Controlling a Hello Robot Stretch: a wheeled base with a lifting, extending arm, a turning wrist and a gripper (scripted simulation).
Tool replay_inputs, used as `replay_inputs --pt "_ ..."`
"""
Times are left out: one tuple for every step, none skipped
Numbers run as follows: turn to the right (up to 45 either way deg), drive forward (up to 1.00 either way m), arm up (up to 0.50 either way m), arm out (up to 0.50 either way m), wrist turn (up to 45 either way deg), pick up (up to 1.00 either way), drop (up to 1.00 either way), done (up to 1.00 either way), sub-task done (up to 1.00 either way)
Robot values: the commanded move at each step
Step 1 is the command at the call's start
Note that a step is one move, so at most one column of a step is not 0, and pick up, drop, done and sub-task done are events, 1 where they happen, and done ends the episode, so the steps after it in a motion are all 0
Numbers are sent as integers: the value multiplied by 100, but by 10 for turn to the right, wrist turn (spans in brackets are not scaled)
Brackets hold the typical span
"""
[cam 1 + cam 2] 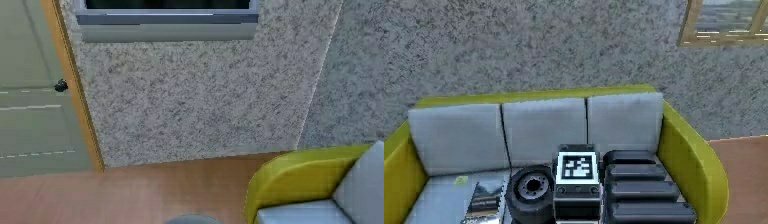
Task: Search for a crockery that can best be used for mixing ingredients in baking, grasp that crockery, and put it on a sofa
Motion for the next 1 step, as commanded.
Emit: replay_inputs --pt "240 0 0 0 0 0 0 0 0"
